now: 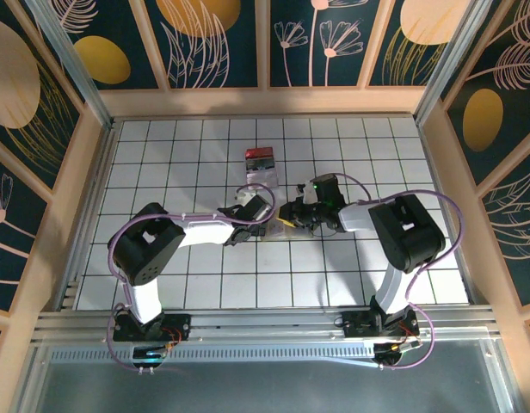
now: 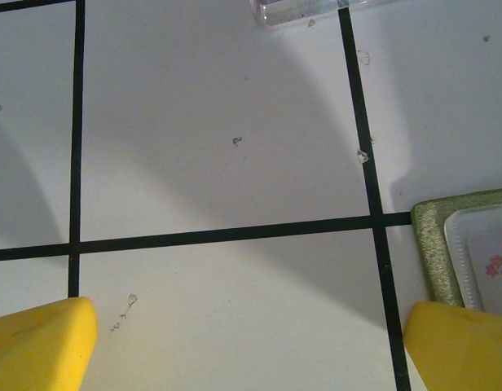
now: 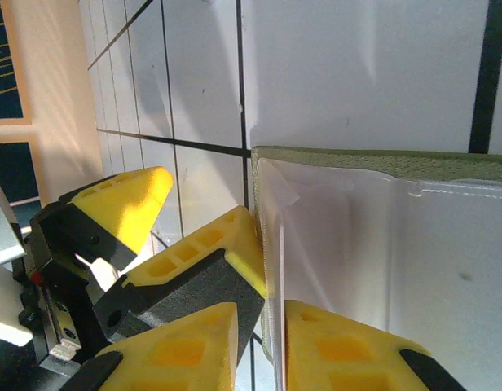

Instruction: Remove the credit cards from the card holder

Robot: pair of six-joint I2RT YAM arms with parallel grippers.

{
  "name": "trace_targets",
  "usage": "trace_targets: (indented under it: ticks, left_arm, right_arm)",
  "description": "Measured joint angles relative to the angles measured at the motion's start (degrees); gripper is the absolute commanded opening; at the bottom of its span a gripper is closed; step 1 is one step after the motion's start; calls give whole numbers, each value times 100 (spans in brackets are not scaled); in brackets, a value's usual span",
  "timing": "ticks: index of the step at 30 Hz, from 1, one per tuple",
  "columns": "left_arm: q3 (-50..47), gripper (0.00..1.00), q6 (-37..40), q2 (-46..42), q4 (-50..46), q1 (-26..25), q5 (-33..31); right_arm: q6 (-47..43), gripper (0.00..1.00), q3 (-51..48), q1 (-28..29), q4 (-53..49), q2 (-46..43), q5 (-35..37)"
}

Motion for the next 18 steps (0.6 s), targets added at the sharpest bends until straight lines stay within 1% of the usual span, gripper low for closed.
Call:
trace_targets:
  ticks: [13,18]
  left_arm:
    - [26,99,-2,22,-20,-2,-4]
    - [28,99,-22,28,-20,-2,-7]
  right_arm:
    - [0,20,-122,-175,24,-68,-59]
    - [0,17,-138,-197,39,-114,-63]
